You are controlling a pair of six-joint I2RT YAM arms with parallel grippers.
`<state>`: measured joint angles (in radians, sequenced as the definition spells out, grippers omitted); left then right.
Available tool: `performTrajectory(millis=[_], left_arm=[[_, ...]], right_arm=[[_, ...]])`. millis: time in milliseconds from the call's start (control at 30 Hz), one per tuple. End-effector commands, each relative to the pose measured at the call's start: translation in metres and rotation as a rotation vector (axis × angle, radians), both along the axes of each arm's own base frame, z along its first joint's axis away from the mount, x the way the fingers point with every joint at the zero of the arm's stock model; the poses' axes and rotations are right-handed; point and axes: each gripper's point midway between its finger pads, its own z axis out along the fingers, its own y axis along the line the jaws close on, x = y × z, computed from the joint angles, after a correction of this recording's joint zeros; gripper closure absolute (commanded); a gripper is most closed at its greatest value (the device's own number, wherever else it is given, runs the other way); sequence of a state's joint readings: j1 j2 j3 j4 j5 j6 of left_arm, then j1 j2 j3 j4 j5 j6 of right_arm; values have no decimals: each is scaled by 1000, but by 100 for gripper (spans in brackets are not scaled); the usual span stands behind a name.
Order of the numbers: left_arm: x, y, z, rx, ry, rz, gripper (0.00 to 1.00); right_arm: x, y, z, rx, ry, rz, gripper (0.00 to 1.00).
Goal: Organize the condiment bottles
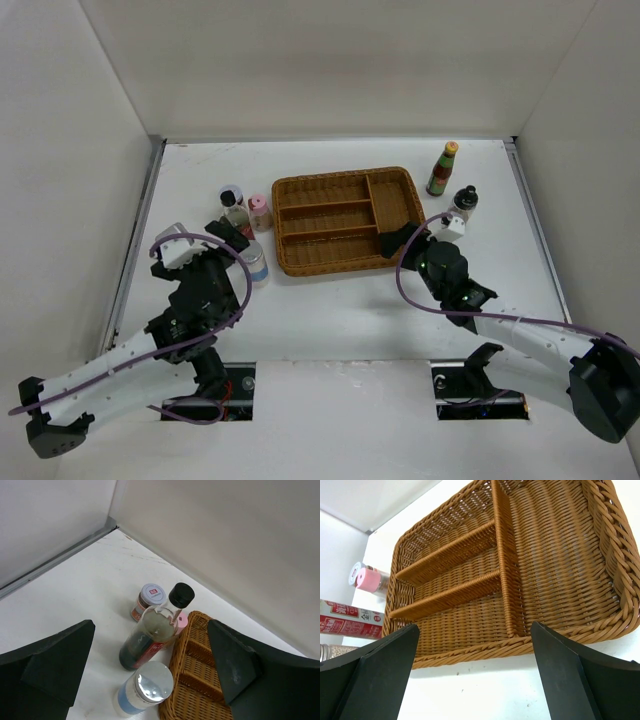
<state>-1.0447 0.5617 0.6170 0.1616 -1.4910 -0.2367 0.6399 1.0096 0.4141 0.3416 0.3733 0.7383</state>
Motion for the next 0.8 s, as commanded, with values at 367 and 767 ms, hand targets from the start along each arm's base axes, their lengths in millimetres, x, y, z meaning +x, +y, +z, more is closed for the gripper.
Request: performTrajectory(millis=[367, 767], left_arm=[[2, 11, -2, 96, 50, 56, 0], [41, -13, 31, 148, -103, -163, 13]], right_arm=[[10, 9, 8, -16, -22, 18, 0], [-10, 34, 37, 74, -184, 157, 64]])
